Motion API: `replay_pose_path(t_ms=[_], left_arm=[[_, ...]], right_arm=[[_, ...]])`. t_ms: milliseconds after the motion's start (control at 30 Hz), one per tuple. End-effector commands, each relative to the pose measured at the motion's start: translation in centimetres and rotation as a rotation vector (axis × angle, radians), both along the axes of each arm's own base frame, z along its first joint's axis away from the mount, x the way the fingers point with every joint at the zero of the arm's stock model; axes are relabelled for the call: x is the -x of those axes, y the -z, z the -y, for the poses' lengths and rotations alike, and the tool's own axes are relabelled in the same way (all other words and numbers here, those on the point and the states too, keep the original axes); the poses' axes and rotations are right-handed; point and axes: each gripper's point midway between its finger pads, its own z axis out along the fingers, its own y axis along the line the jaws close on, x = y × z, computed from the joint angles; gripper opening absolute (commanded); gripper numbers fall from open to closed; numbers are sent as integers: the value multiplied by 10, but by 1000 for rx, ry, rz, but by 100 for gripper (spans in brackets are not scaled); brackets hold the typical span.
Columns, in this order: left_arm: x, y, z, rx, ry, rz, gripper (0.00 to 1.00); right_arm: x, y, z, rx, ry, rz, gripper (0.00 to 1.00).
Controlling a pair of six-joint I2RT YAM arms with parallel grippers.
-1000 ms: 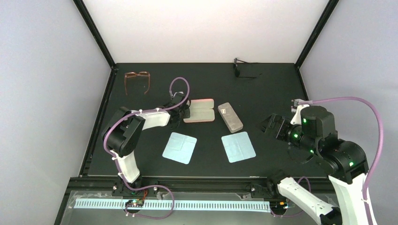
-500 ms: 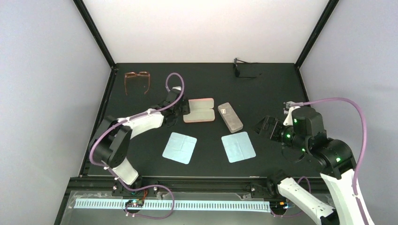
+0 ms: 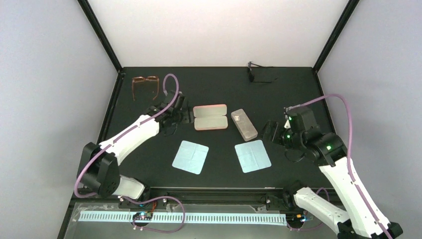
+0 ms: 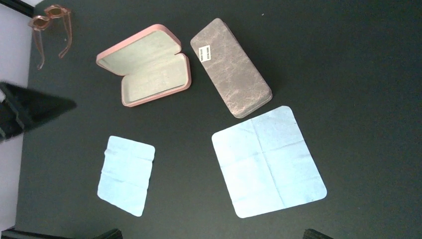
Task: Organize the sunglasses
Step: Place the sunglasses case at the center of the board, then fold the glasses cleaning cloth at the center of the board.
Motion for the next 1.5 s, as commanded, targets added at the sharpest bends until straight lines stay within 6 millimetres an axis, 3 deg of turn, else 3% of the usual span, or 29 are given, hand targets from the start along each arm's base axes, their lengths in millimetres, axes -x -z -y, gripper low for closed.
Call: replay_pose_path(t_ms=[0, 67, 200, 333, 633, 933, 1267, 1467], left_arm=[[69, 25, -18, 75, -26, -196, 80], [92, 24, -27, 116, -50, -194, 79], [135, 50, -46, 95, -77, -306, 70], [158, 77, -63, 59, -132, -372, 59], [165, 116, -57, 86, -117, -432, 45], [168, 137, -51, 103, -103, -474, 36], [162, 140, -46, 93, -76, -483, 24], [163, 140, -47, 96, -77, -479, 10]], right_arm=[[-19, 5, -2, -7, 40, 39, 96], [-23, 11, -3, -17, 64, 42, 96], [-31, 23, -23, -86, 22, 8, 96], [-32, 32, -34, -115, -6, -41, 95], [-20, 61, -33, -103, -16, -116, 95], [-28, 62, -34, -84, -4, -124, 95], [-37, 65, -39, -82, 3, -142, 95], [-36, 75, -50, -124, -13, -195, 94]])
